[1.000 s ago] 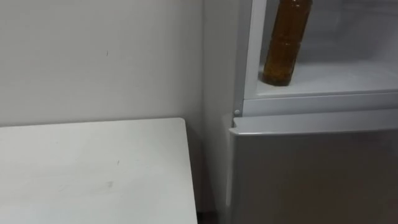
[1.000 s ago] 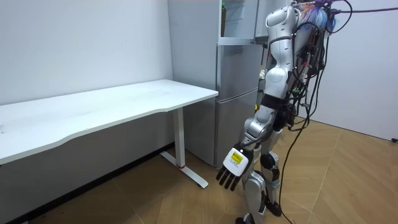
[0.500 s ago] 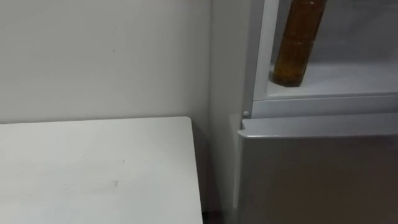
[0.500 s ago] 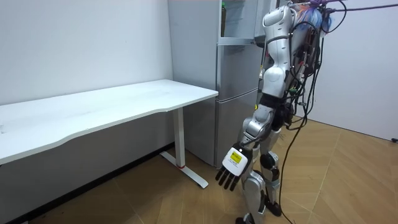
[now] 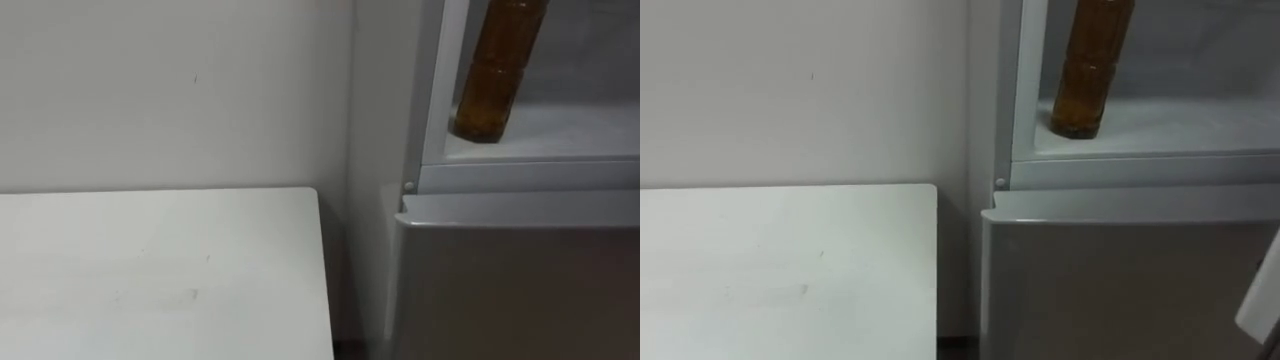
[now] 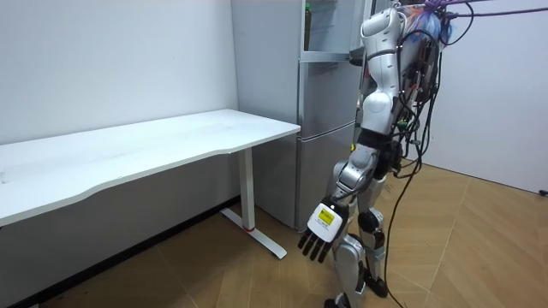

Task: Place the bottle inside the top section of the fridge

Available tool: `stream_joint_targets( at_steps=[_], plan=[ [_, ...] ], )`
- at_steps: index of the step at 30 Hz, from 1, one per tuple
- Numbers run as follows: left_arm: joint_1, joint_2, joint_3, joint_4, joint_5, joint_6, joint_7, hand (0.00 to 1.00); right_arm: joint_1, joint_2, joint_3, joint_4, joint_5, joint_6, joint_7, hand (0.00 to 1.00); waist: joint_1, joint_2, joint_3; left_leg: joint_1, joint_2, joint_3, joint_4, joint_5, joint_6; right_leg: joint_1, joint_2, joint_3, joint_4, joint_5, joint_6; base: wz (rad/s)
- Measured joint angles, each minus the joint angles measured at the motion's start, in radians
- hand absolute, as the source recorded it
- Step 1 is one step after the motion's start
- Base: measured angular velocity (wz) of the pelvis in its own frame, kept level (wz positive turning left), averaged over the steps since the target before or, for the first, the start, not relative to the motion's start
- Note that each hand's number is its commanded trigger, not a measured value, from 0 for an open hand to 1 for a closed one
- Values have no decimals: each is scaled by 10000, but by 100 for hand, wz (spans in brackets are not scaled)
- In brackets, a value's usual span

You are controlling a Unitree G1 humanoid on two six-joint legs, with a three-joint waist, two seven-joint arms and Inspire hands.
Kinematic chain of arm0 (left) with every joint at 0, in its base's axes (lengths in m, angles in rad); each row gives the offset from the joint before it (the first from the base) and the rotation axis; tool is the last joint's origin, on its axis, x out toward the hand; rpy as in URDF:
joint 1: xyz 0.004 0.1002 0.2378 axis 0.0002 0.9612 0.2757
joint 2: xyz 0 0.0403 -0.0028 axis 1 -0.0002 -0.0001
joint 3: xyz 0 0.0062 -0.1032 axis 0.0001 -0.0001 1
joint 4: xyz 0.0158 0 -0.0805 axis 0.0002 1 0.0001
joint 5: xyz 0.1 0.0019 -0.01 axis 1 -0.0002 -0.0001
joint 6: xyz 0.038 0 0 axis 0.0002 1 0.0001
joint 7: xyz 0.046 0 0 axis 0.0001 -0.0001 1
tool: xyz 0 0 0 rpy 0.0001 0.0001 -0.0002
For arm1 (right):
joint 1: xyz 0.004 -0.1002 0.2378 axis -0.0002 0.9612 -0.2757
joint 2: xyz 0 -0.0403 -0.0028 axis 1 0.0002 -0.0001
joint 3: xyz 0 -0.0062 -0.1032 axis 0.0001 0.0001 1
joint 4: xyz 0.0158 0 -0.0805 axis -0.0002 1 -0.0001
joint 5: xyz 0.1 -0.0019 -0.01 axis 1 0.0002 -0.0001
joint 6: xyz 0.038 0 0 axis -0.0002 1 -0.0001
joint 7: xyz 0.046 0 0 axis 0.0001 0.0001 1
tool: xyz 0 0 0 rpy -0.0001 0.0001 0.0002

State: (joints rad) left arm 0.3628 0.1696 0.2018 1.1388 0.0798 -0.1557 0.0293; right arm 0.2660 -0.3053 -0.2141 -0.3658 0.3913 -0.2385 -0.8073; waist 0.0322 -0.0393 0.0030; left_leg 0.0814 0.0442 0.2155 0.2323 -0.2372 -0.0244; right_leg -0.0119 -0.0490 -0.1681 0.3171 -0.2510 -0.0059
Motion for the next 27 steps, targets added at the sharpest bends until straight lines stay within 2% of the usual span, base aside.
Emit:
stream_joint_targets(
  at_steps=[6, 12, 18, 27],
  plan=[
    [-3, 7, -150, 5, -2, 0, -15, 0, 18, 3, 88, 0, 1, 2, 253, 0, -7, -65, 19, 2, -2, 2, -11, 0, 0, -2, 3, 52, 105, -1, -1, -2],
    [-44, 5, -586, 71, -3, 22, -9, 0, 7, 3, 420, -1, -79, 2, 390, 0, 42, -159, 25, -46, -1, 6, -13, 0, 0, -66, 1, 66, 128, -6, -5, 0],
    [-90, 37, -1100, 98, -68, 32, -23, 0, -5, 52, 813, -4, -494, -9, 494, 0, 124, -145, 21, -83, 12, 13, 27, 0, 0, -67, 15, 108, 110, -5, -7, -2],
    [-444, 128, -1460, 221, -67, 32, -194, 0, -7, 66, 1601, -117, -1120, -14, 1571, 0, 170, -75, 10, -151, 90, 26, 44, 0, -2, -50, 84, 17, 17, 33, -69, 2]
  ],
)
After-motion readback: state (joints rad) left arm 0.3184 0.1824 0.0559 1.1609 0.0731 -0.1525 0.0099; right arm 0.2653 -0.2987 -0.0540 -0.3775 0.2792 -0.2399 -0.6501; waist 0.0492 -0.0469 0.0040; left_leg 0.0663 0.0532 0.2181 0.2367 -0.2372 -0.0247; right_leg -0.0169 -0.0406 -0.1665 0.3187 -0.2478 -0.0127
